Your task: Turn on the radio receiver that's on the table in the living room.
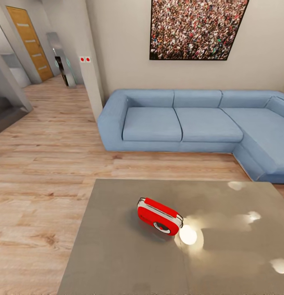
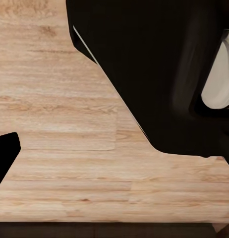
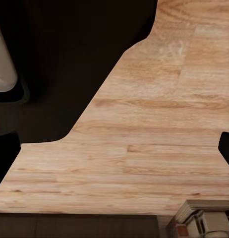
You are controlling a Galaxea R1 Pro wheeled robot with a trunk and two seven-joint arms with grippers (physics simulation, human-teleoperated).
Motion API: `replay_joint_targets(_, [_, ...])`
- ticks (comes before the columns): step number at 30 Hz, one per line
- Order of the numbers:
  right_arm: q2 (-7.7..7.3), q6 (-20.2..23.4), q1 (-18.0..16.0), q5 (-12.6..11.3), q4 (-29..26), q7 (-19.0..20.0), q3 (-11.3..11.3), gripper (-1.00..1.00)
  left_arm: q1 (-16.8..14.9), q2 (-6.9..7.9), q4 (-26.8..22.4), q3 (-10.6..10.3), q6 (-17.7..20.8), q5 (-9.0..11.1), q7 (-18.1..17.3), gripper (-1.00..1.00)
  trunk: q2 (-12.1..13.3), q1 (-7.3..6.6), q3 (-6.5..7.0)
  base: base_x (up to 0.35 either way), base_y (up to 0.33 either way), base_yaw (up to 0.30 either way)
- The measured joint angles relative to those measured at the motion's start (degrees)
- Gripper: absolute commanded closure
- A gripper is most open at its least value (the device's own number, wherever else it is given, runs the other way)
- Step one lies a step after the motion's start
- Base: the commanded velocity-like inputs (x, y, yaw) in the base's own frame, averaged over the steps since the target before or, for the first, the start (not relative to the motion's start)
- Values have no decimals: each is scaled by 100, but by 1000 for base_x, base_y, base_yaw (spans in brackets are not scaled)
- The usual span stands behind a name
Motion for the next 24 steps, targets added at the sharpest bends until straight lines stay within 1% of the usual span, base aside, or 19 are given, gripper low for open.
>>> replay_joint_targets(24, [0,0,0,-3,0,0,-2,-100,0,0,0,0,-2,0,-2,-100,0,0,-219,0,0,0])
